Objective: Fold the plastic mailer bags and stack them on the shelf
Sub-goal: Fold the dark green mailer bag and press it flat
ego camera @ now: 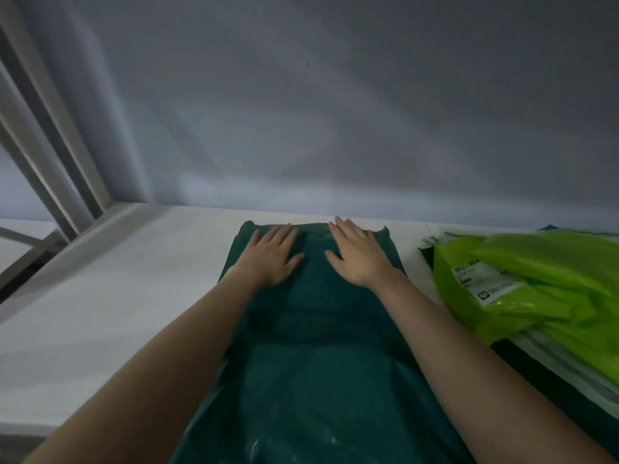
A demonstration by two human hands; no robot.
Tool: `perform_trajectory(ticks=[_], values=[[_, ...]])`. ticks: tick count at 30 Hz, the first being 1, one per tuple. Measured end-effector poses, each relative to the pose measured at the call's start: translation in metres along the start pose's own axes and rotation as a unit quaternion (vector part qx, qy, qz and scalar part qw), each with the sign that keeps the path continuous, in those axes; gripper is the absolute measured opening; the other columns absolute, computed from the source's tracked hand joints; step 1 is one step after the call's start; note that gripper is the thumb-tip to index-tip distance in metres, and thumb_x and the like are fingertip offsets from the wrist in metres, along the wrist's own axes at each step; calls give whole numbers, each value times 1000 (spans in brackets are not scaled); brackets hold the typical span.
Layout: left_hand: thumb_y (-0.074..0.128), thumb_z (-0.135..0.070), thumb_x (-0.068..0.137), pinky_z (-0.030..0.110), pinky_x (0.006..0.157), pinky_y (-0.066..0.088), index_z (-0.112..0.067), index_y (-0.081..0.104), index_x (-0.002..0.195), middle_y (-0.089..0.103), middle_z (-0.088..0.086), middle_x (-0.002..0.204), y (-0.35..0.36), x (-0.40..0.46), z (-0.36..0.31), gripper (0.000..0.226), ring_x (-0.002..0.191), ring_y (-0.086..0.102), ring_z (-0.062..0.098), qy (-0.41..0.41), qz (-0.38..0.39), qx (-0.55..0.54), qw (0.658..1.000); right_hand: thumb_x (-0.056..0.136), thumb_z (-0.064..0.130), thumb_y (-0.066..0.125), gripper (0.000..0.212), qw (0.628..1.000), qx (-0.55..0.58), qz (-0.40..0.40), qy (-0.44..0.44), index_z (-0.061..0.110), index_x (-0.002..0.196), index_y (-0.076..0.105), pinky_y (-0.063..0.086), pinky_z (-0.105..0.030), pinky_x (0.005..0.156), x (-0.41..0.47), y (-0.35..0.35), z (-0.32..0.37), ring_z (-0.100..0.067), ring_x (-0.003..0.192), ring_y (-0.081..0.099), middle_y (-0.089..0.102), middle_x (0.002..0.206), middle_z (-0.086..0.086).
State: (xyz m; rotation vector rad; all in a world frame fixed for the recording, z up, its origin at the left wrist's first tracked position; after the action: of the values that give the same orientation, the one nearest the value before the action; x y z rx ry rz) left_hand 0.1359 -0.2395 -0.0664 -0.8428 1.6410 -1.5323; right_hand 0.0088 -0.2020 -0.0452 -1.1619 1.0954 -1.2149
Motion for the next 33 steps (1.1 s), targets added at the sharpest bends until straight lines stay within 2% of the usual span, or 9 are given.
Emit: perform_trajectory(ticks=[2, 4, 8, 12, 17, 20, 23, 29, 33], values=[[15, -51, 98, 45, 117, -3, -23, -4, 151, -7, -3, 159, 21, 1, -3, 63, 146, -7, 16, 2, 50, -7, 999, 100, 43, 25, 63, 998, -16, 56, -1, 16, 151, 2, 2, -48, 119, 3, 21, -2, -17, 147, -4, -5, 159, 0], [15, -53, 97, 45, 118, 0, -29, -2, 150, -7, -6, 159, 31, 0, -3, 61, 146, -5, 15, -6, 49, -44, 998, 100, 46, 20, 60, 996, -6, 87, -2, 21, 151, 2, 1, -48, 119, 0, 39, -4, -14, 146, -5, -6, 159, 3], [23, -61, 92, 51, 114, 12, -41, 14, 147, 7, -7, 158, 19, 1, 4, 59, 144, 8, 20, -18, -3, -42, 999, 100, 48, 18, 56, 999, 31, 45, 3, 28, 151, 6, 1, -45, 119, -1, 45, -8, -10, 146, -3, -2, 159, 9], [23, -75, 83, 58, 113, 2, -54, 10, 142, -1, -4, 159, 26, -2, 18, 64, 146, -4, 25, -64, 11, -57, 996, 92, 64, 23, 65, 998, 45, 39, 38, 36, 149, 10, -1, -43, 117, -2, 44, -26, -17, 146, -4, 0, 159, 7], [23, -84, 75, 47, 116, 3, -41, 9, 148, 1, -4, 159, 27, -6, 35, 86, 146, 0, 14, -113, -28, -91, 989, 75, 85, 21, 86, 989, 38, 71, 126, 42, 148, 3, -8, -55, 114, -7, 49, -58, -26, 145, -12, -9, 159, 3], [16, -77, 82, 41, 116, 6, -35, 17, 148, 5, -5, 159, 24, -5, 44, 78, 145, 4, 14, -139, -52, -104, 983, 82, 78, 14, 80, 991, 19, 44, 127, 37, 149, 2, -3, -50, 117, -8, 47, -61, -23, 146, -9, -8, 159, 1], [14, -68, 89, 41, 117, 5, -38, 16, 147, 3, -1, 159, 26, -5, 51, 66, 146, -1, 19, -166, -53, -116, 978, 90, 68, 10, 72, 990, 14, 13, 137, 30, 150, 3, 0, -46, 119, -8, 45, -66, -20, 147, -7, -6, 159, -1], [18, -72, 86, 41, 117, -4, -30, 0, 150, -10, 12, 157, 30, -2, 53, 80, 146, -10, 22, -175, -40, -94, 979, 86, 73, 11, 82, 983, 0, 28, 180, 25, 151, -2, -2, -48, 118, -9, 48, -73, -29, 145, -11, -12, 158, -11], [18, -66, 90, 39, 117, -10, -21, -8, 150, -16, 14, 156, 26, -3, 54, 80, 145, -16, 22, -148, -26, -132, 980, 86, 73, 8, 84, 981, -16, 37, 188, 22, 150, -8, -4, -51, 116, -13, 44, -70, -29, 145, -13, -16, 157, -11]])
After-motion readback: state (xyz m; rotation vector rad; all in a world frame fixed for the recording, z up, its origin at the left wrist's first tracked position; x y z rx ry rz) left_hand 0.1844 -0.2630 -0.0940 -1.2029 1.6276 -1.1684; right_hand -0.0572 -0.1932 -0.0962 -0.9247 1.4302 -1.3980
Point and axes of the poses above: each hand's wrist, its own x-axis towards the middle knuckle, its own y-axis out of the palm, z = x × y, the point moved 9 cm from there along x, towards the middle knuckle
